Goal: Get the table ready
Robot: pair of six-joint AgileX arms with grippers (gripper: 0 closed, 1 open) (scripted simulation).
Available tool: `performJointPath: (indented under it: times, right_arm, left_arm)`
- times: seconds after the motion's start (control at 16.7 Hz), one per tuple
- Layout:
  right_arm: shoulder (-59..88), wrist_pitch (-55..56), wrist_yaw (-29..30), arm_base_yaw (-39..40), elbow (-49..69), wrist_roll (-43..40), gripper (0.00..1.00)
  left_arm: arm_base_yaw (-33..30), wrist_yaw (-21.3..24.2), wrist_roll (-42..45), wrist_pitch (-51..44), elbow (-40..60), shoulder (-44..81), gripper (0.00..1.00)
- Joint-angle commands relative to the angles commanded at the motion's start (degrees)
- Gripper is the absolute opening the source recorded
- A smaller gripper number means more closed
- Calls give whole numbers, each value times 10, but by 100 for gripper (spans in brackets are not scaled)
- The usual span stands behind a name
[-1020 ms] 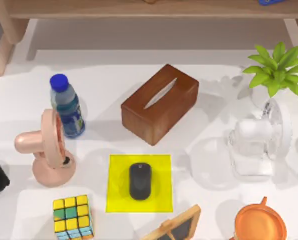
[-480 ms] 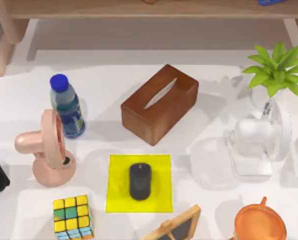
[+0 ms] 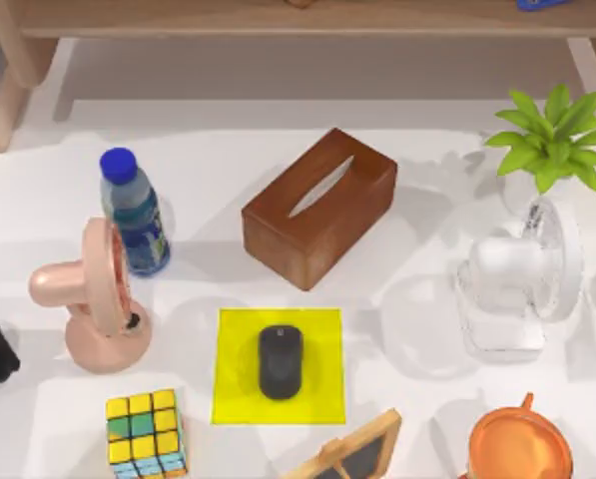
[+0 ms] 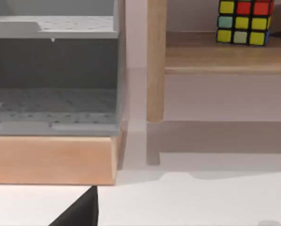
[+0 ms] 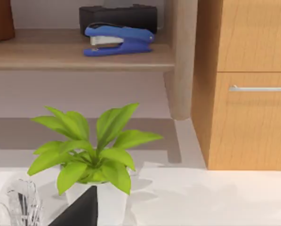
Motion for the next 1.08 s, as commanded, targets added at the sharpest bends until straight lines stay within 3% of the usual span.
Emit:
performJointPath:
  times: [0.24, 0.42, 1.08]
  right_arm:
    - [0, 0, 0, 0, 0, 0, 100]
    - [0, 0, 0, 0, 0, 0, 100]
    - [0, 0, 0, 0, 0, 0, 100]
  left_arm:
    - [-8, -7, 0, -1, 36, 35, 100]
    - [-27, -24, 1, -4, 126, 124, 100]
    - [-130, -115, 3, -18, 737, 712, 100]
